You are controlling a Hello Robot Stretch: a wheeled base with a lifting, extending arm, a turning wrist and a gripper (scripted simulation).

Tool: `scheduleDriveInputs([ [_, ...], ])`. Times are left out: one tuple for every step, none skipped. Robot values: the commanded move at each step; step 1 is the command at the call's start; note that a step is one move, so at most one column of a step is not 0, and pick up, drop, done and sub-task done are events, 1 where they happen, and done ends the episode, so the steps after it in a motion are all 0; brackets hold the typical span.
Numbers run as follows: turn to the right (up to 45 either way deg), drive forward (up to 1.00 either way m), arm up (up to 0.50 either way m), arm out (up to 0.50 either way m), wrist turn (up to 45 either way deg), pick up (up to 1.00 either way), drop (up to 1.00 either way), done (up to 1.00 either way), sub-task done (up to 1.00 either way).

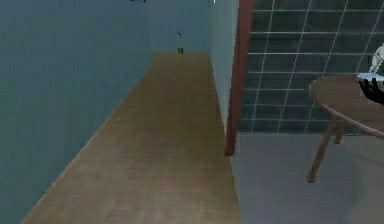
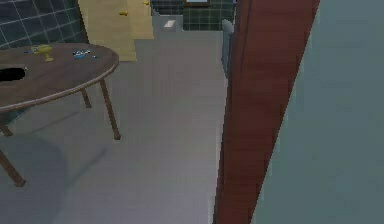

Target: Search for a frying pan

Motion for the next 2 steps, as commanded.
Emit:
scheduleDriveInputs([
  [-15.0,0.0,0.0,0.0,0.0,0.0,0.0,0.0,0.0],
  [0.0,0.1,0.0,0.0,0.0,0.0,0.0,0.0,0.0],
])
